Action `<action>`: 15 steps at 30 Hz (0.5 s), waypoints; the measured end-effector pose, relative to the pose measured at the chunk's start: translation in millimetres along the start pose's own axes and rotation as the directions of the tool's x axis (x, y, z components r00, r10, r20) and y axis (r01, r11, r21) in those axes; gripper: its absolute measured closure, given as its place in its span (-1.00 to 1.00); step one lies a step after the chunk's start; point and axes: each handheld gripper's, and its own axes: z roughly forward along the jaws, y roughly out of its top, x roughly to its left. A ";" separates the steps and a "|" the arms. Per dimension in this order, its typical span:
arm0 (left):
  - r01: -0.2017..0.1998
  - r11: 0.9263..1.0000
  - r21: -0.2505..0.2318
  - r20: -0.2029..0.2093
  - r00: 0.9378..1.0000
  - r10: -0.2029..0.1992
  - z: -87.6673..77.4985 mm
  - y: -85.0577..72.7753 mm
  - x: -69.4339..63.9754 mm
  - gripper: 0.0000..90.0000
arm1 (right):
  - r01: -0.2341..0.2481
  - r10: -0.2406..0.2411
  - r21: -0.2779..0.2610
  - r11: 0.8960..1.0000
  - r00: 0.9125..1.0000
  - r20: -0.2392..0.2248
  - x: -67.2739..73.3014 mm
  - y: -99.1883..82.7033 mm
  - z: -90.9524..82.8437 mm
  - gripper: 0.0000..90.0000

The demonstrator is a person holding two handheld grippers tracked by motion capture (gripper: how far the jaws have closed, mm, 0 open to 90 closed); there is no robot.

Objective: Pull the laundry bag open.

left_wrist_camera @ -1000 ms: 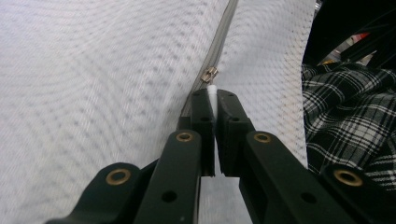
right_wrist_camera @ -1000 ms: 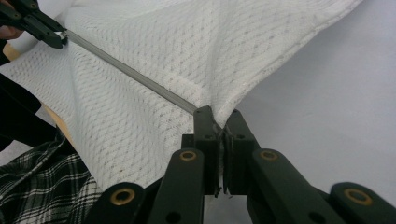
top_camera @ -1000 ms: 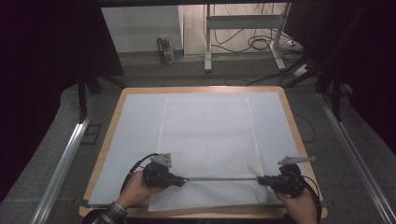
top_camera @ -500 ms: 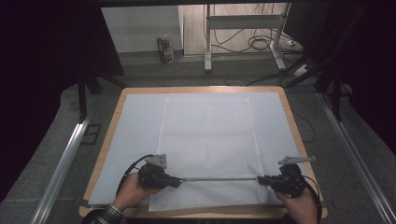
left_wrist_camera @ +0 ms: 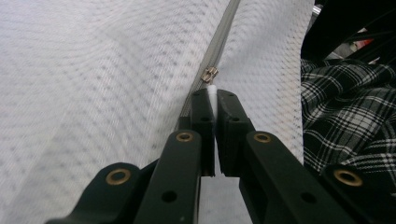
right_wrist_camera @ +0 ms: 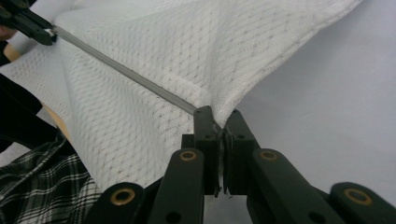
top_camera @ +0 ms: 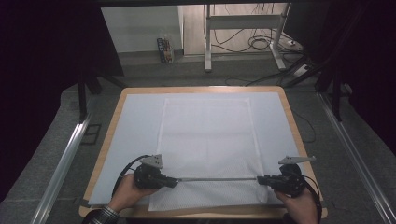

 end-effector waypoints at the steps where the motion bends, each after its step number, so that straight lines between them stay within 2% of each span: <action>1: 0.008 1.000 -0.005 -0.001 1.000 -0.008 -1.3 -1.2 -0.4 0.94 | 0.000 0.000 0.002 1.000 1.000 0.001 0.1 0.1 0.0 0.90; 3: -0.001 1.000 0.000 -0.013 1.000 0.001 -5.2 -2.9 0.5 0.94 | -0.003 0.003 0.000 1.000 1.000 0.000 -0.1 -0.1 0.1 0.90; 7: 0.006 1.000 -0.009 -0.025 1.000 -0.006 -11.1 -5.7 1.3 0.94 | -0.004 0.004 0.002 1.000 1.000 0.007 -1.1 -0.4 -0.6 0.90; 15: 0.015 1.000 -0.007 -0.033 0.999 -0.015 -15.4 -11.5 1.1 0.94 | -0.008 0.008 -0.001 1.000 1.000 0.004 -2.1 -0.6 -1.5 0.90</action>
